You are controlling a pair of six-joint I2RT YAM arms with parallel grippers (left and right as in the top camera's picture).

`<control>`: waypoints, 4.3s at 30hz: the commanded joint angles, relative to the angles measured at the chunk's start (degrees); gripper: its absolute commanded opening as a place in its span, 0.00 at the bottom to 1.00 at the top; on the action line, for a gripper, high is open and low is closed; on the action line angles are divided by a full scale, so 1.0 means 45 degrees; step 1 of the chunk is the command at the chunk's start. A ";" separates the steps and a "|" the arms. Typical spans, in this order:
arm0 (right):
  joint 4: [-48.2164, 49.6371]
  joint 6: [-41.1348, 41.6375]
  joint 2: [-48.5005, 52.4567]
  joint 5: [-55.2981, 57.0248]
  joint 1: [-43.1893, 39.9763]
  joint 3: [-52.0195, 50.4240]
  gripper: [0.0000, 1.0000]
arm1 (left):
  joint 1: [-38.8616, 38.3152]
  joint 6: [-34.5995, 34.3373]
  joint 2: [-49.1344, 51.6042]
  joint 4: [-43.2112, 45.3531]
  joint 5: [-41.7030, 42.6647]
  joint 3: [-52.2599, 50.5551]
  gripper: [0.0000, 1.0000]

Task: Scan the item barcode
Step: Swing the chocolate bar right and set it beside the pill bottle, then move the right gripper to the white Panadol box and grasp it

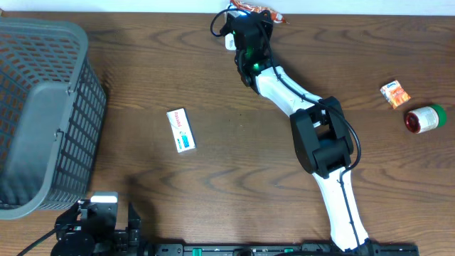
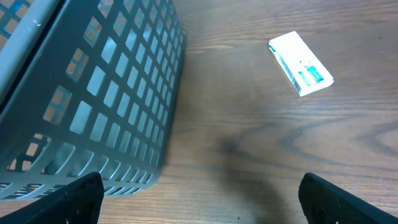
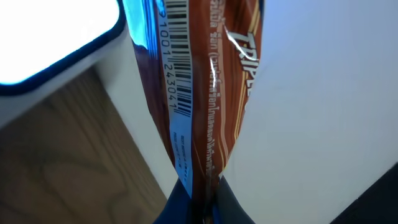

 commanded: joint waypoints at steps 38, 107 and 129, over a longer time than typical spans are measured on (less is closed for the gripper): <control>-1.6859 1.5582 -0.6203 -0.4022 -0.9646 -0.0253 0.01 | -0.0063 -0.0024 -0.0044 -0.0015 0.0073 0.0063 0.99; -1.2862 2.4072 -0.0850 -0.8738 0.6198 -0.1579 0.72 | -0.0063 -0.0024 -0.0044 -0.0010 0.0073 0.0063 0.99; -2.0856 2.1940 -0.1739 -0.1574 0.6246 -0.1574 0.68 | -0.0063 -0.0024 -0.0044 -0.0010 0.0073 0.0063 0.99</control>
